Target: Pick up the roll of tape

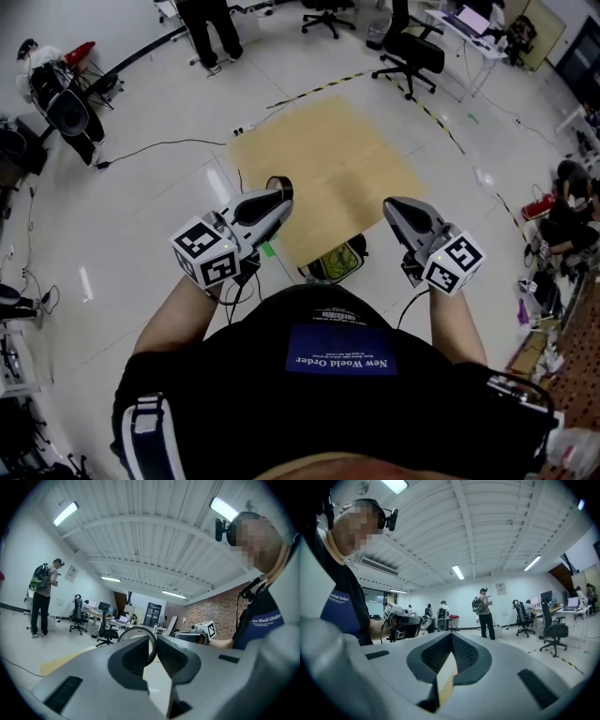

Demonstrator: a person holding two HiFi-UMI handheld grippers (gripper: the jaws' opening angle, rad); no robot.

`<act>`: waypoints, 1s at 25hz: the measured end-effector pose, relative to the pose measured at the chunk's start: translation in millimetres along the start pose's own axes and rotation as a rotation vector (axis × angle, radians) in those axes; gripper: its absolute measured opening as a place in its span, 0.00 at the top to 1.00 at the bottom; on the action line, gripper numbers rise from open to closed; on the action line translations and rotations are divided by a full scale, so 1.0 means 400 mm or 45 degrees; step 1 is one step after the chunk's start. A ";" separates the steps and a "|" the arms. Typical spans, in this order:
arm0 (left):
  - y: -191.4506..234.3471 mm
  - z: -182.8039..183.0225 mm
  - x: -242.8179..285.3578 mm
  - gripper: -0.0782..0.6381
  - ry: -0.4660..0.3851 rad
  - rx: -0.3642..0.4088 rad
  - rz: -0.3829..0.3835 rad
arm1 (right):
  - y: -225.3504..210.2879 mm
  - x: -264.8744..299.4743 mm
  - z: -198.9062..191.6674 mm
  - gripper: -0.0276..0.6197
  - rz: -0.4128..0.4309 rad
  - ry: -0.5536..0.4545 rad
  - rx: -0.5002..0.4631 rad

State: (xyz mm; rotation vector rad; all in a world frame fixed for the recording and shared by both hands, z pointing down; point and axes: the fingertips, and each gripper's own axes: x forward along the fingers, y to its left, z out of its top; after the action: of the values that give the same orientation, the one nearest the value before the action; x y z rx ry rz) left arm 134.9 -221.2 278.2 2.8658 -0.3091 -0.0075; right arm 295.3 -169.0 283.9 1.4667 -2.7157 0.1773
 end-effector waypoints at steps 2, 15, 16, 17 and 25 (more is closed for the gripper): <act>-0.025 0.020 -0.004 0.80 -0.025 0.010 -0.022 | 0.010 -0.018 0.017 0.98 -0.002 -0.010 -0.008; -0.098 0.067 -0.020 0.80 -0.127 0.015 -0.115 | 0.021 -0.020 0.057 0.98 0.031 -0.075 0.030; -0.104 0.064 -0.018 0.80 -0.129 0.013 -0.117 | 0.019 -0.020 0.054 0.98 0.033 -0.074 0.037; -0.109 0.061 -0.017 0.80 -0.131 0.013 -0.119 | 0.017 -0.020 0.051 0.98 0.036 -0.074 0.041; -0.112 0.049 -0.018 0.80 -0.145 -0.034 -0.125 | 0.019 -0.011 0.051 0.98 0.057 -0.085 0.060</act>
State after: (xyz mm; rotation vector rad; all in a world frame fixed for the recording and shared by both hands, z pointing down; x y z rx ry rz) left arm 136.7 -182.6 247.7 2.8561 -0.1882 -0.1924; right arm 291.4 -163.7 262.6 1.4501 -2.8179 0.1988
